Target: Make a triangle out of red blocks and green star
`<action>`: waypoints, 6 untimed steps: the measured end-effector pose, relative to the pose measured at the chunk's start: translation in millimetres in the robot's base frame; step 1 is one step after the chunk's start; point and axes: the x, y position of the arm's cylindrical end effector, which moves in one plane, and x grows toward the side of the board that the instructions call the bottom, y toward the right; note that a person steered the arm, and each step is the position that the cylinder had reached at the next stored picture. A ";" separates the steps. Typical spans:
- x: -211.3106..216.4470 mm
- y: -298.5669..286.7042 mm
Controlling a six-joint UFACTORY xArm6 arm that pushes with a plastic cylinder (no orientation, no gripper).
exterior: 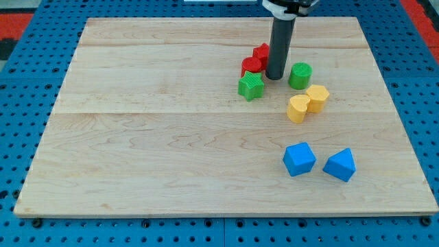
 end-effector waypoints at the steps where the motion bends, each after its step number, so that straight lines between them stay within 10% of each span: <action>1: 4.2 -73.3; 2: -22.1 -137.0; 4: 13.3 -21.1; 6: -51.6 1.0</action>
